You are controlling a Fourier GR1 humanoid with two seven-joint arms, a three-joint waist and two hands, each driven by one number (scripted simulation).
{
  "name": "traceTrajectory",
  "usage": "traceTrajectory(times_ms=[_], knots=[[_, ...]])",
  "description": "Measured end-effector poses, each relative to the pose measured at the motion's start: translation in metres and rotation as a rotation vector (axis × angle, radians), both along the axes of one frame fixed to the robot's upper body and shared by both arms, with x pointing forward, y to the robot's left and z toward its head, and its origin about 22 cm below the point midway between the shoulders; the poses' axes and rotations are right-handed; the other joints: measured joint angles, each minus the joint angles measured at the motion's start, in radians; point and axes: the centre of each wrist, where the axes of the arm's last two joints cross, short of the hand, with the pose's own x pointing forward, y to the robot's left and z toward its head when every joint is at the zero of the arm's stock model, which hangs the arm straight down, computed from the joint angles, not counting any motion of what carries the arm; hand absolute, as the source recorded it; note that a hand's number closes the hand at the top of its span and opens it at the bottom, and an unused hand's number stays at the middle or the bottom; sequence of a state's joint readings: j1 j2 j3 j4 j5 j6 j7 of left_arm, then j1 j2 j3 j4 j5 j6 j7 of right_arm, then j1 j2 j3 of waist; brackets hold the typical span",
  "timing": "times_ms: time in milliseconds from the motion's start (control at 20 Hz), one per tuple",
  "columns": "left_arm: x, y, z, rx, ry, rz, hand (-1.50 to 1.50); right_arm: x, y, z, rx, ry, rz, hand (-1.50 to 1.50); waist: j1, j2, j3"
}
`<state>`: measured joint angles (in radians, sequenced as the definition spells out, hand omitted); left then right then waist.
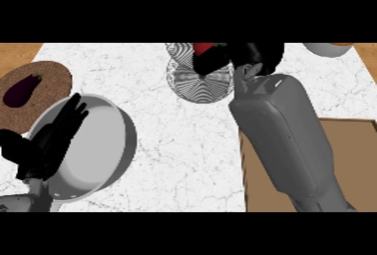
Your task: Pick the tomato from the tray and place it in the tiered basket
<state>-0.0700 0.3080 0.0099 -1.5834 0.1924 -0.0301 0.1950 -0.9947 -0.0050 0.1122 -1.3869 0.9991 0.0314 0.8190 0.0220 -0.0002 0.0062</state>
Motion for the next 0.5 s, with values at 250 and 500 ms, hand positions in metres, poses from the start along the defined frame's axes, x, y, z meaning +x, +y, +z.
traceTrajectory(times_ms=[250, 500], knots=[[0.000, -0.003, 0.000, 0.000, -0.005, -0.001, 0.00, 0.029, 0.015, -0.006, 0.017, 0.054, -0.024, 1.50, 0.002, 0.002, 0.000], [0.002, -0.002, -0.005, 0.003, -0.008, 0.003, 0.00, 0.046, 0.022, -0.018, 0.021, 0.086, -0.033, 1.50, 0.001, 0.001, 0.003]])
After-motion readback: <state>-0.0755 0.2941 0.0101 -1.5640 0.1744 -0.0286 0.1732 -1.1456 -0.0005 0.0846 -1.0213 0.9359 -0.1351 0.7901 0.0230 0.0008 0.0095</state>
